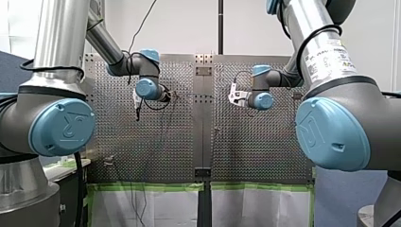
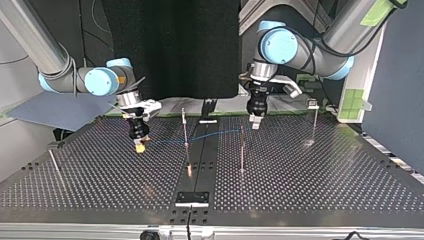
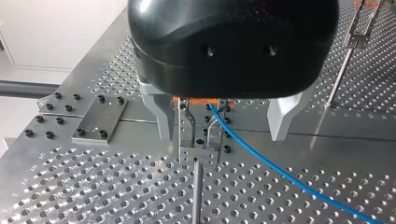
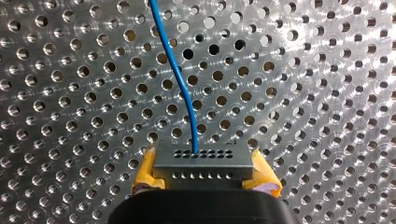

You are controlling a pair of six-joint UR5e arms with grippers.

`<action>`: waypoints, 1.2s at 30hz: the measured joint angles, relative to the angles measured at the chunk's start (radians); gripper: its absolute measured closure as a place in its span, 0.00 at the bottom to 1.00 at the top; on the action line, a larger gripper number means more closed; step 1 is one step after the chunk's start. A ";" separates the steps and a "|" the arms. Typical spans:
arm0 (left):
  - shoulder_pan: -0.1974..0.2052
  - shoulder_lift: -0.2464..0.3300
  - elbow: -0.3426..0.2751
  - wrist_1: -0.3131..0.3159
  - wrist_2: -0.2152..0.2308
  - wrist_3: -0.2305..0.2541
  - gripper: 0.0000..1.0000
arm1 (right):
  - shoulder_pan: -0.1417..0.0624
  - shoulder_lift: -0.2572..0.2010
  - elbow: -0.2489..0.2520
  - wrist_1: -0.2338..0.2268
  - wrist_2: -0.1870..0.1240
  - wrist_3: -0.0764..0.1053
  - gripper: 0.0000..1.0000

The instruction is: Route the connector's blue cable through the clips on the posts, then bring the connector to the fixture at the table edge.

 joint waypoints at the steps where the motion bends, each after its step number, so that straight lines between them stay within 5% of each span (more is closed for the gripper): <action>1: 0.000 0.000 0.000 0.000 0.000 0.001 0.00 | 0.000 0.000 0.000 0.000 0.000 0.000 1.00; 36: -0.002 0.002 0.001 0.028 0.046 -0.010 0.00 | 0.007 0.000 0.000 0.008 -0.009 0.002 1.00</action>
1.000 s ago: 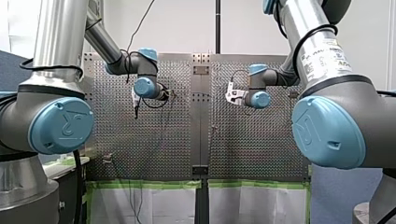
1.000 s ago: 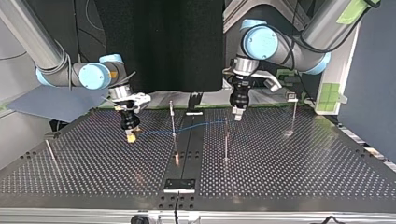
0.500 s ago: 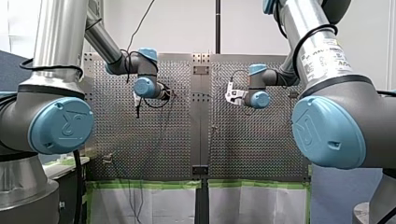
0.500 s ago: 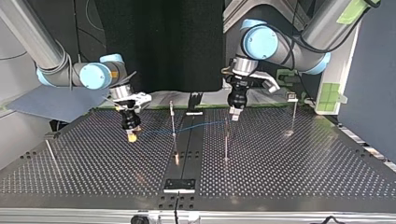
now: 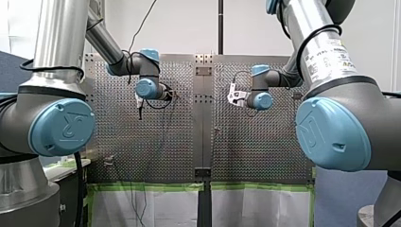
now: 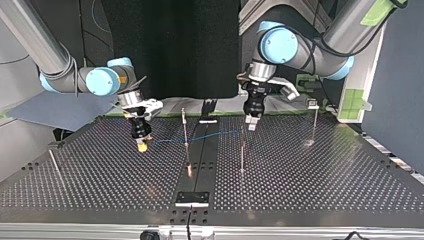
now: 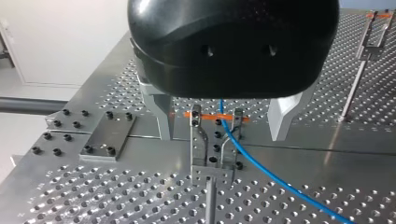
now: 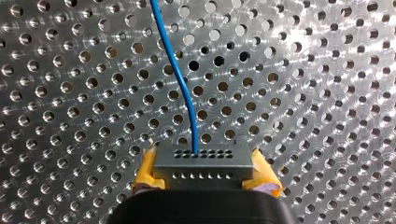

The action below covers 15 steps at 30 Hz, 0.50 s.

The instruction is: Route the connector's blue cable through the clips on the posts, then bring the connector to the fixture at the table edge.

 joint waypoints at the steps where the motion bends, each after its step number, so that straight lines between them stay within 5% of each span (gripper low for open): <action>1: 0.000 0.000 0.000 0.006 0.000 -0.006 0.00 | 0.000 0.000 0.000 0.000 0.000 0.000 1.00; 8: -0.021 0.000 0.000 0.050 0.027 -0.046 0.00 | -0.001 0.000 0.000 0.000 -0.003 0.000 1.00; 15: -0.073 -0.002 0.009 0.074 -0.013 -0.035 0.00 | -0.003 0.000 0.000 -0.002 -0.003 0.000 1.00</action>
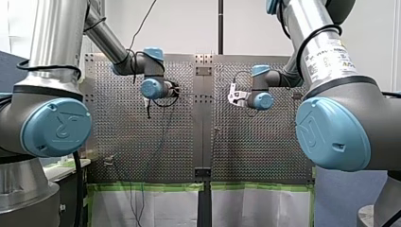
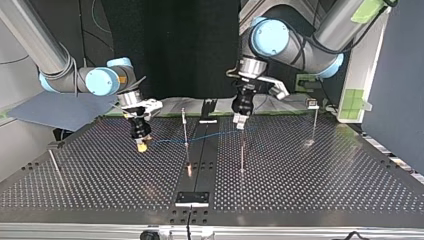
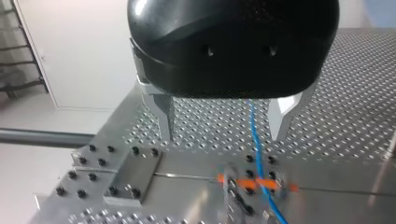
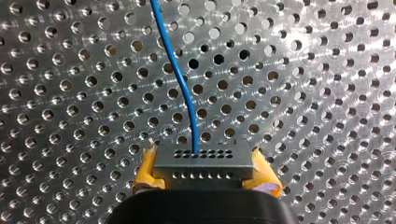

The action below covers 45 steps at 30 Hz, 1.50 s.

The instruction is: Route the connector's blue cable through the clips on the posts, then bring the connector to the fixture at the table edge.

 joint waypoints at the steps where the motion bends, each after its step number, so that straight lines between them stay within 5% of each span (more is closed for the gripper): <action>1: -0.010 -0.001 0.005 0.003 -0.010 0.003 0.00 | 0.000 0.000 0.000 0.000 0.000 0.000 1.00; 22: -0.138 -0.111 0.133 -0.076 -0.183 0.106 0.00 | 0.001 0.003 0.000 0.002 0.000 0.000 1.00; 30: -0.150 -0.168 0.168 -0.067 -0.255 0.154 0.00 | 0.003 0.003 0.000 0.004 0.000 0.000 1.00; 45: -0.150 -0.175 0.208 -0.066 -0.384 0.193 0.00 | 0.003 0.005 0.000 0.005 0.000 0.000 1.00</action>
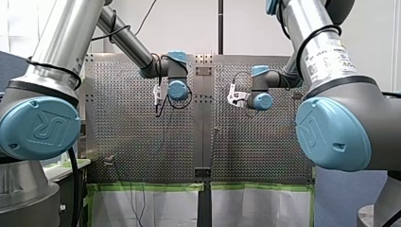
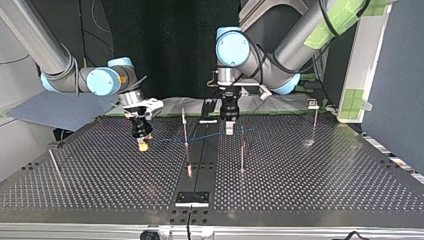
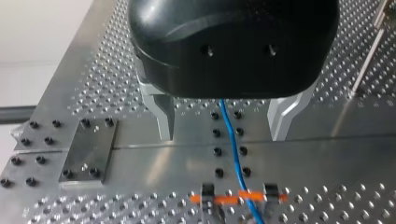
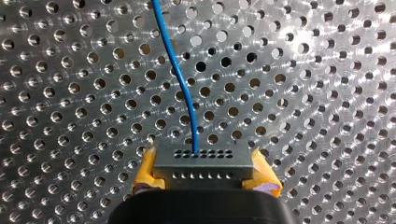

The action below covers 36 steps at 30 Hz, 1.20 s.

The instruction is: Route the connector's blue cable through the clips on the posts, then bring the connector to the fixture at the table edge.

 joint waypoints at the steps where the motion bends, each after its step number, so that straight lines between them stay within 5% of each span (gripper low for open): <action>1: 0.001 -0.001 0.000 0.000 -0.008 0.001 0.00 | 0.000 0.000 0.000 0.000 0.000 0.000 1.00; 14: -0.024 -0.078 0.073 -0.005 -0.120 -0.004 0.00 | 0.000 0.002 0.000 0.000 0.000 0.000 1.00; 36: -0.036 -0.121 0.155 -0.019 -0.137 0.004 0.00 | -0.004 0.007 0.000 0.000 -0.005 0.000 1.00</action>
